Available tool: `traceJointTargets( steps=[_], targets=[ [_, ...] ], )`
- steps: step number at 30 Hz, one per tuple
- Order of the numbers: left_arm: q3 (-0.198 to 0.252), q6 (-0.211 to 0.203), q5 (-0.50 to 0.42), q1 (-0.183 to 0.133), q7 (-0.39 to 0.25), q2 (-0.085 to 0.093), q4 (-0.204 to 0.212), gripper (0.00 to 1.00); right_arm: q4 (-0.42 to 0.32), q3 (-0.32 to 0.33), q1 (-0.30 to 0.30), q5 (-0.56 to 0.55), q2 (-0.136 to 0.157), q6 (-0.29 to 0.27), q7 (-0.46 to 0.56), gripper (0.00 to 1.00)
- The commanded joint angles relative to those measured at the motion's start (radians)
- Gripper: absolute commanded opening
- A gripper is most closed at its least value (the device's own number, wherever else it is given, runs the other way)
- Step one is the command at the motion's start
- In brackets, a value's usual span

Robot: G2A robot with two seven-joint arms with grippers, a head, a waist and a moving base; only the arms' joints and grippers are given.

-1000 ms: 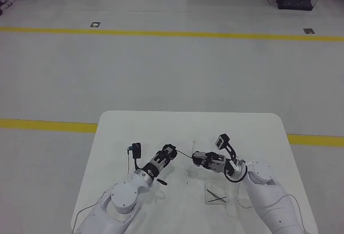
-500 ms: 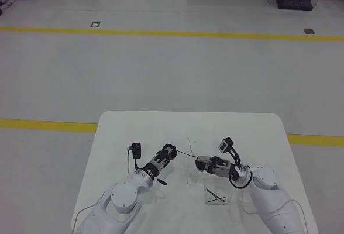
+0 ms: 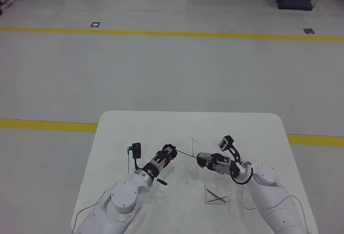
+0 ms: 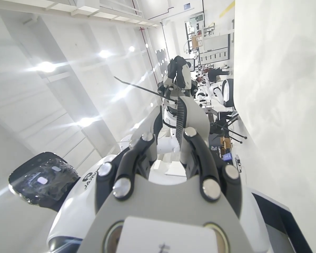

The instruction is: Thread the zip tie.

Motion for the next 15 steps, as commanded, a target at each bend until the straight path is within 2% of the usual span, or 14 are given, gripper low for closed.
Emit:
traceJointTargets(
  steps=[1, 10, 15],
  targets=[
    [0.000, 0.000, 0.000, 0.000, 0.000, 0.000, 0.000, 0.00, 0.009, -0.011, 0.009, 0.000, -0.002, 0.001, -0.002, 0.14],
    [0.000, 0.000, 0.000, 0.000, 0.000, 0.000, 0.000, 0.00, 0.056, -0.051, 0.045, -0.015, -0.011, -0.014, -0.034, 0.16],
    [0.000, 0.000, 0.000, 0.000, 0.000, 0.000, 0.000, 0.00, 0.071, -0.044, 0.044, 0.007, -0.008, -0.026, -0.016, 0.16]
  ],
)
